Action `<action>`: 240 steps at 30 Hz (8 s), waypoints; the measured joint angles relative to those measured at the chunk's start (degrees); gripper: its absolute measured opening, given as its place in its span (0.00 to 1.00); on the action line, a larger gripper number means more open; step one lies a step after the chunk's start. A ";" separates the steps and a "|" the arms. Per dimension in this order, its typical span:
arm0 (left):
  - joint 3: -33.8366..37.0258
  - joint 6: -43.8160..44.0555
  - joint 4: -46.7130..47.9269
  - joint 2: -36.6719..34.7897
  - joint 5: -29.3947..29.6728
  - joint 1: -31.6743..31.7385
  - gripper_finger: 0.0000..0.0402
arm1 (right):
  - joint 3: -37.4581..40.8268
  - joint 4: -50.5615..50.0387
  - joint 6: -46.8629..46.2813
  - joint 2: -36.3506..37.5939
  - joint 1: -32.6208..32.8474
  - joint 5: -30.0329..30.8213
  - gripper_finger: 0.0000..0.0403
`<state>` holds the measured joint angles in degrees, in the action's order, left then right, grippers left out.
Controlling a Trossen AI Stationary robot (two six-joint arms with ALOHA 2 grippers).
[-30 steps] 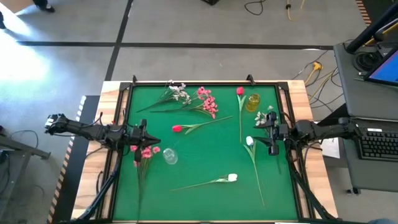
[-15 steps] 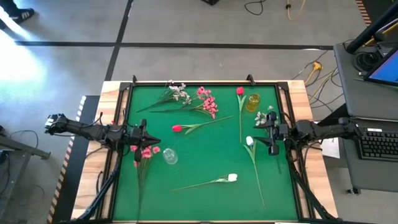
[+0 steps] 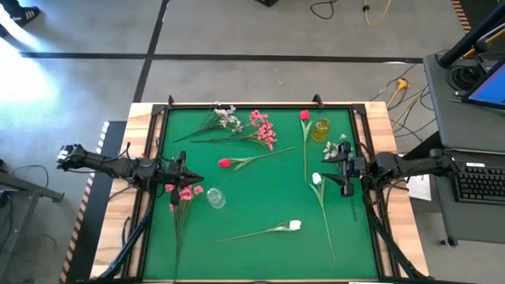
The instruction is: Sort flowers into vase by color
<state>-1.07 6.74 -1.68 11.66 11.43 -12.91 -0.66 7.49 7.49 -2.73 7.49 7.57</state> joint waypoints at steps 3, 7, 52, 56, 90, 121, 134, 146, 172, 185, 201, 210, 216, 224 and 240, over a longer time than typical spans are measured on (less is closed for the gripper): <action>0.00 -0.02 0.01 0.00 -0.01 0.02 0.00 | -0.01 0.00 0.00 0.01 0.00 -0.02 0.50; -0.02 0.00 0.00 0.00 -0.01 0.02 0.00 | 0.00 0.00 0.00 0.01 -0.02 0.00 0.50; 0.03 1.09 -39.08 -0.02 0.21 0.04 0.00 | 0.00 4.97 -14.60 0.01 -0.02 15.04 0.50; 0.03 0.23 -41.27 0.16 0.84 0.04 0.00 | 0.01 6.11 -19.01 0.01 -0.02 15.01 0.50; -58.68 -8.26 43.15 61.08 -11.56 24.89 0.00 | -25.54 -14.11 -21.46 -31.74 -0.02 26.51 0.50; -70.53 -28.53 40.28 91.95 -19.50 45.83 0.24 | -22.81 -14.45 -26.14 -31.90 -0.02 27.02 0.50; -70.16 -27.28 37.05 94.37 -12.42 45.83 0.54 | -22.81 -14.45 -25.99 -31.92 -0.02 27.12 0.50; -70.02 -27.32 35.82 97.73 -12.53 45.70 0.50 | -22.81 -14.47 -25.62 -31.92 -0.02 27.11 0.50; -71.62 -26.62 36.22 100.87 -11.94 45.32 0.02 | -22.79 -14.53 -25.30 -31.92 -0.02 27.08 0.50; -77.70 -26.66 46.09 99.27 -14.35 42.03 0.00 | -22.79 -14.55 -25.28 -31.92 -0.02 27.06 0.50; -81.65 -24.59 42.87 84.96 -28.41 41.55 0.00 | -22.74 -14.56 -24.26 -31.92 -0.02 27.02 0.50; -81.19 -23.57 46.50 82.57 -23.15 40.65 0.00 | -22.68 -14.53 -24.13 -31.92 -0.02 27.02 0.50; -80.47 -24.17 48.35 84.89 -18.52 40.44 0.00 | -22.40 -14.55 -24.02 -31.92 -0.02 27.02 0.50; -75.07 -24.09 49.31 90.77 -14.89 40.54 0.00 | -22.17 -14.51 -24.12 -31.92 -0.02 27.02 0.50; -72.14 -20.89 48.64 93.22 -13.86 40.65 0.36 | -22.00 -14.52 -24.09 -31.92 -0.02 26.98 0.50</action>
<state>-73.21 -14.15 46.95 104.88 -2.44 27.75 -22.65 -7.03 -16.61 -34.65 7.46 34.55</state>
